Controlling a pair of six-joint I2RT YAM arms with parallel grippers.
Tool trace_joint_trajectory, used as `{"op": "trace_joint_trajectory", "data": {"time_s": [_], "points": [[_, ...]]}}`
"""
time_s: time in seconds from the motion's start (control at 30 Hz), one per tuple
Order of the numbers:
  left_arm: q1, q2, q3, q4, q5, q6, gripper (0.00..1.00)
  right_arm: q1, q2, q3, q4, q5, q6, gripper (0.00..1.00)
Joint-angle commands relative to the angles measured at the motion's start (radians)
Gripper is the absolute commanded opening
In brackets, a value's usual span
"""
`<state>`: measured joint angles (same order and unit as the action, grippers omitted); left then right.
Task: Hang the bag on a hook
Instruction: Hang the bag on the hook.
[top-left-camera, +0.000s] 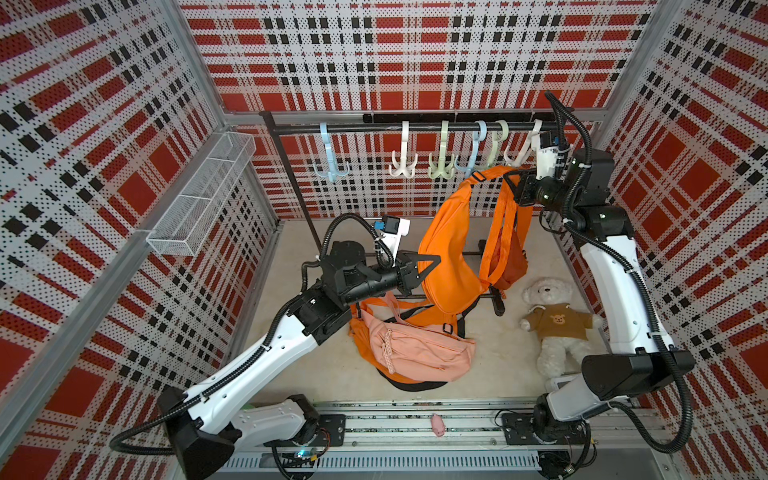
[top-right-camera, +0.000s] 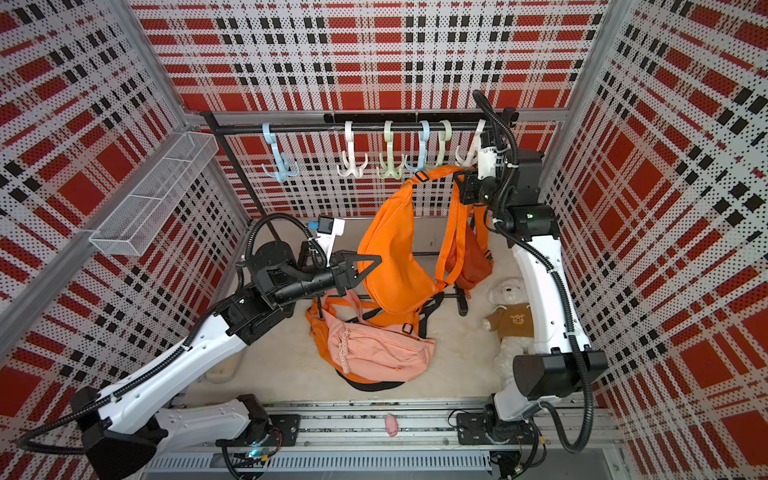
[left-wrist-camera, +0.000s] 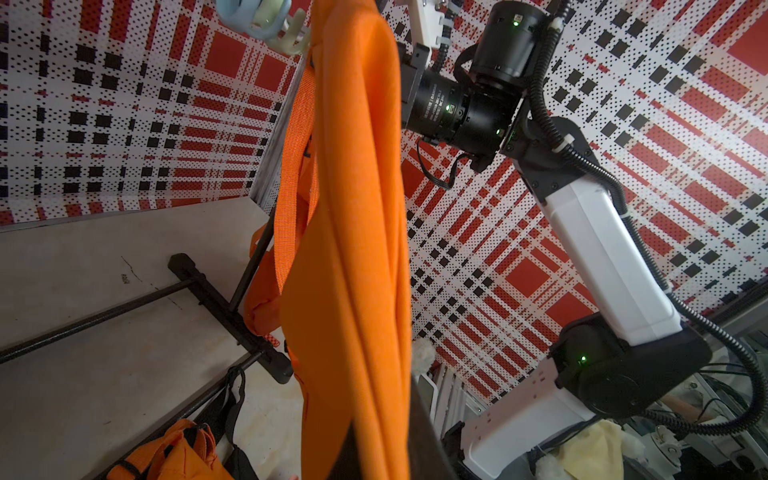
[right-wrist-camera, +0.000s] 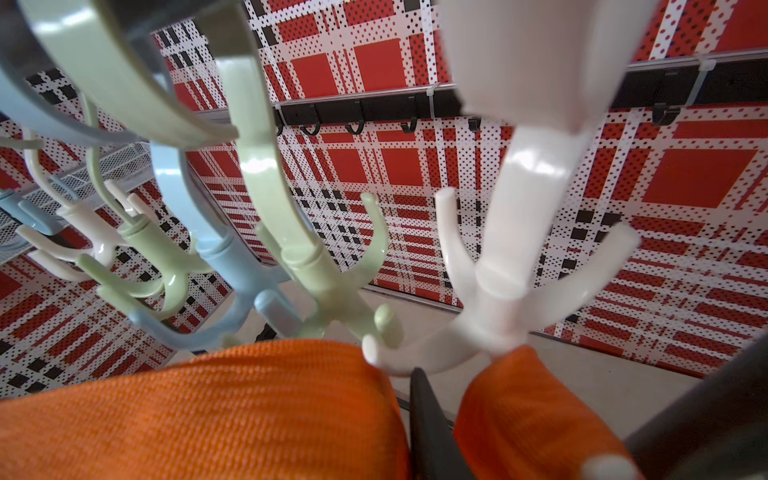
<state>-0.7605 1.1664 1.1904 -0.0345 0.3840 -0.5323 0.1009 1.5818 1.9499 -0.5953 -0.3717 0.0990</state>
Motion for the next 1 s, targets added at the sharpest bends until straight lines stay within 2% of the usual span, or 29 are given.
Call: {"op": "trace_joint_trajectory", "data": {"time_s": [0.0, 0.2, 0.43, 0.7, 0.97], "points": [[-0.014, 0.011, 0.042, 0.019, -0.018, 0.01, 0.0, 0.023, 0.012, 0.037, 0.009, 0.065, 0.008, 0.12], [-0.04, 0.028, 0.061, 0.008, -0.043, 0.023, 0.0, 0.051, 0.015, 0.049, 0.015, 0.147, 0.025, 0.0], [-0.076, 0.053, 0.081, -0.02, -0.076, 0.037, 0.0, 0.07, 0.038, 0.084, -0.015, 0.206, 0.01, 0.0], [-0.115, 0.074, 0.063, -0.022, -0.096, 0.031, 0.0, 0.076, 0.068, 0.107, -0.057, 0.218, -0.016, 0.0], [-0.099, 0.086, 0.062, -0.013, -0.097, -0.005, 0.0, 0.097, 0.1, 0.138, -0.083, 0.243, -0.04, 0.0]]}}
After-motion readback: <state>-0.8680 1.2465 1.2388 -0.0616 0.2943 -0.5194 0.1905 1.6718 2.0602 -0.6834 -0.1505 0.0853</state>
